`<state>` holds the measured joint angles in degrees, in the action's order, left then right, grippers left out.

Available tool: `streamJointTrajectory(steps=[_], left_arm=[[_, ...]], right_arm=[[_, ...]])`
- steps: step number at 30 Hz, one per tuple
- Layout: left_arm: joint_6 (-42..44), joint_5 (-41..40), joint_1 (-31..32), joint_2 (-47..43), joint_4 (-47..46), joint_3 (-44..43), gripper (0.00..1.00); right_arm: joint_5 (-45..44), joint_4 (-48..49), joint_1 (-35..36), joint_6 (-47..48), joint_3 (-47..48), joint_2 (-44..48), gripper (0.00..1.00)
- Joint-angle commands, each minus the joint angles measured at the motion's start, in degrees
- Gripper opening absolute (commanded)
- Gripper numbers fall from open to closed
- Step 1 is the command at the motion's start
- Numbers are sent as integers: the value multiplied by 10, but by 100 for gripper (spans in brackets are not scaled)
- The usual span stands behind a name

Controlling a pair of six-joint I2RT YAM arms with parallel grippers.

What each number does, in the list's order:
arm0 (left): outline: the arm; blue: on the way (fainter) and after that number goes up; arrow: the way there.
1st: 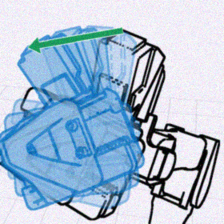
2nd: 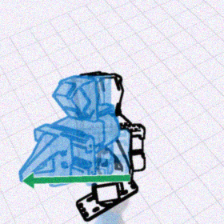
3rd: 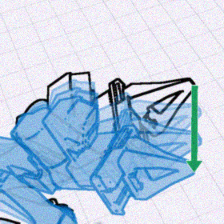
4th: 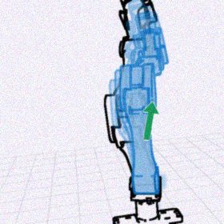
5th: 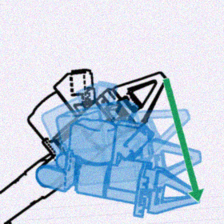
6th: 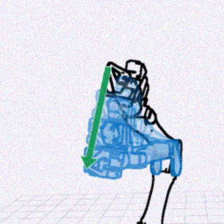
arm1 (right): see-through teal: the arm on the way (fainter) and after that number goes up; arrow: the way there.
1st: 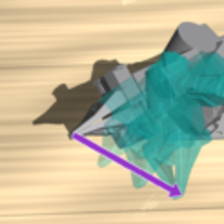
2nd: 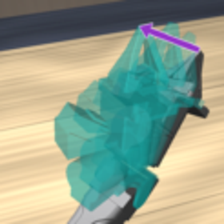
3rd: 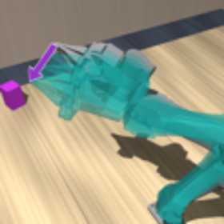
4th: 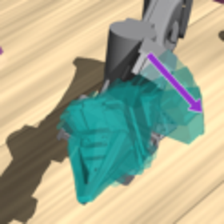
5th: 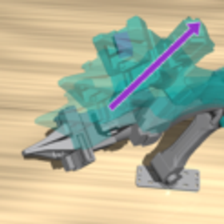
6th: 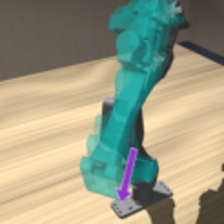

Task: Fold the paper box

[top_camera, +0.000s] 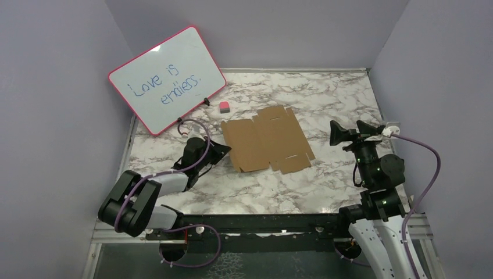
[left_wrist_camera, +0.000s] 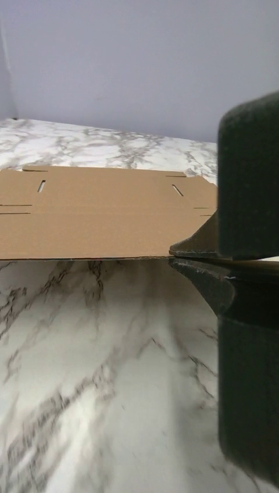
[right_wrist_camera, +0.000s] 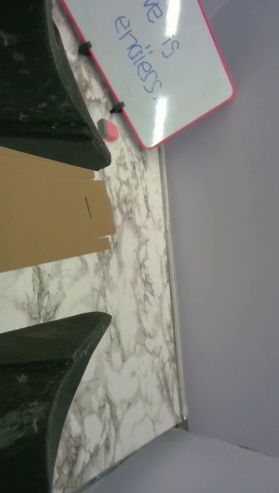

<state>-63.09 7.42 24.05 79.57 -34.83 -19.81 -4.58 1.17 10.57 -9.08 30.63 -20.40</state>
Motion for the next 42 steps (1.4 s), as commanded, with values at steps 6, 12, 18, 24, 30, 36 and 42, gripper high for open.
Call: streamJointTrajectory(steps=[6,12,18,24,30,36,42], left_arm=[[-82,-80,-2,-120,-4,103,6],[-61,-85,-1,-205,86,130,26],[89,-178,-1,-303,338,21,57],[249,-212,-1,-250,425,-111,72],[387,-154,-2,-76,418,-255,78],[459,-126,-7,83,428,-387,78],[492,-75,-28,213,454,-500,79]], right_arm=[[92,-87,4,-70,69,-125,100],[131,-115,4,-97,87,-191,100],[164,-137,4,-112,86,-243,100],[165,-142,4,-124,64,-268,100],[141,-155,4,-134,47,-287,100],[129,-153,4,-161,19,-306,100],[135,-136,4,-192,-13,-335,100]])
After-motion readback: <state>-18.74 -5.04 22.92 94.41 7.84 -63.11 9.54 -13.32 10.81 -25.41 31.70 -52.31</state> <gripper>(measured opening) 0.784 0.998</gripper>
